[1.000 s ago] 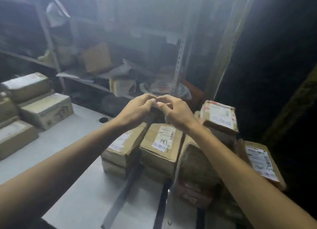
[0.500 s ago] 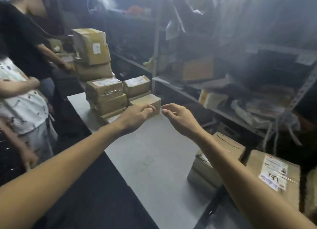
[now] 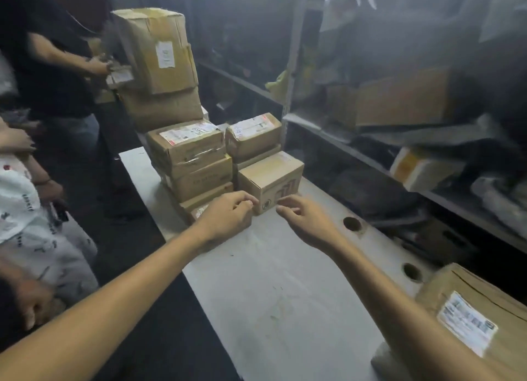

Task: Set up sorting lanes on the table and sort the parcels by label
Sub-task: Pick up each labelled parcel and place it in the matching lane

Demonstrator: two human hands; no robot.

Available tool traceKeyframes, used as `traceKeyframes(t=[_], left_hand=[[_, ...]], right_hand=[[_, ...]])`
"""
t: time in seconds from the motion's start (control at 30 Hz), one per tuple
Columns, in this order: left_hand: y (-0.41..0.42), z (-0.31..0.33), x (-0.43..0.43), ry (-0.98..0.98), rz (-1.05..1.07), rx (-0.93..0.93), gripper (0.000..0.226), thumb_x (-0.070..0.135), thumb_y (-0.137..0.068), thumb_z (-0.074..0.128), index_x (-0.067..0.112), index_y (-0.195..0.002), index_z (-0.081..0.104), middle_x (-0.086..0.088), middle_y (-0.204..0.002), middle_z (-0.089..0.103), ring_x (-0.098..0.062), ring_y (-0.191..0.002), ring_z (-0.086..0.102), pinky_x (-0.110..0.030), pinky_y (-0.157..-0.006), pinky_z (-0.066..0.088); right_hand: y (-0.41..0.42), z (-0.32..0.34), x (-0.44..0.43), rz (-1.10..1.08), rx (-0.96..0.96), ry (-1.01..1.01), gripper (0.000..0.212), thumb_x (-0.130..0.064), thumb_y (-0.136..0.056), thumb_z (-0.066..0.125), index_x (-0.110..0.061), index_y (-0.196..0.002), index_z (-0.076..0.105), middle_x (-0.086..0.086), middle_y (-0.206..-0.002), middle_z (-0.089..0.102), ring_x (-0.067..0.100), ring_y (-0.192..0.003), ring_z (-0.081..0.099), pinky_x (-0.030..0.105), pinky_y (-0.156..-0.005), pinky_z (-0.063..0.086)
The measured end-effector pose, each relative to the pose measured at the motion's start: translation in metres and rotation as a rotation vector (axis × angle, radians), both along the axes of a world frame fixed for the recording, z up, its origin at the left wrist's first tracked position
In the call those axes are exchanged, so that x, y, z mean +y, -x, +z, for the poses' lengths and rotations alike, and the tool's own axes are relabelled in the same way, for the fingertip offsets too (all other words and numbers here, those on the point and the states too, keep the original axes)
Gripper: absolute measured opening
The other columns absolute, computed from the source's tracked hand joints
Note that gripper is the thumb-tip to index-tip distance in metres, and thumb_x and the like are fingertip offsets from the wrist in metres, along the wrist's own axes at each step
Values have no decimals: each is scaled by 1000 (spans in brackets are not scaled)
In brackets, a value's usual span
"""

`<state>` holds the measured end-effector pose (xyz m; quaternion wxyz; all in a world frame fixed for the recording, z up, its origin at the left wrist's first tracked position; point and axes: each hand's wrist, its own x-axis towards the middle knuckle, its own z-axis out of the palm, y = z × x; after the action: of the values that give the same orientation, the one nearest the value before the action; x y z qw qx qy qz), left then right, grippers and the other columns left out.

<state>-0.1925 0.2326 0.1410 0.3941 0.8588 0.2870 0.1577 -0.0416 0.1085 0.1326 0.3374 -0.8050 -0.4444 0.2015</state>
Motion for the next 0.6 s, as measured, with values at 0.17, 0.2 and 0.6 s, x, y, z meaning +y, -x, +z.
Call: traceKeyframes(t=[0.17,0.2,0.6], left_hand=[[-47,-25,61,7,-31,124,25,24,-101,44,27,-112,66,7,-116,66,-11,-109,59,-36,-94,48],[-57,-29,72,18,-32,139,25,24,-101,44,27,-113,66,8,-117,65,-11,-109,59,-35,-94,48],[-191,-95,194,-179,-171,248,32,19,-95,51,24,-125,60,-1,-141,49,-20,-131,40,-41,-110,32]], right_hand=[[-52,-34,43,-58,71,59,33,-36,-102,51,-20,-128,64,-1,-133,65,7,-103,56,28,-89,48],[-62,-39,51,-70,86,75,34,-37,-102,51,-21,-129,63,-1,-133,64,7,-104,57,28,-90,48],[-152,-98,162,-280,255,126,37,-33,-100,54,-19,-135,58,1,-135,62,16,-112,60,33,-94,50]])
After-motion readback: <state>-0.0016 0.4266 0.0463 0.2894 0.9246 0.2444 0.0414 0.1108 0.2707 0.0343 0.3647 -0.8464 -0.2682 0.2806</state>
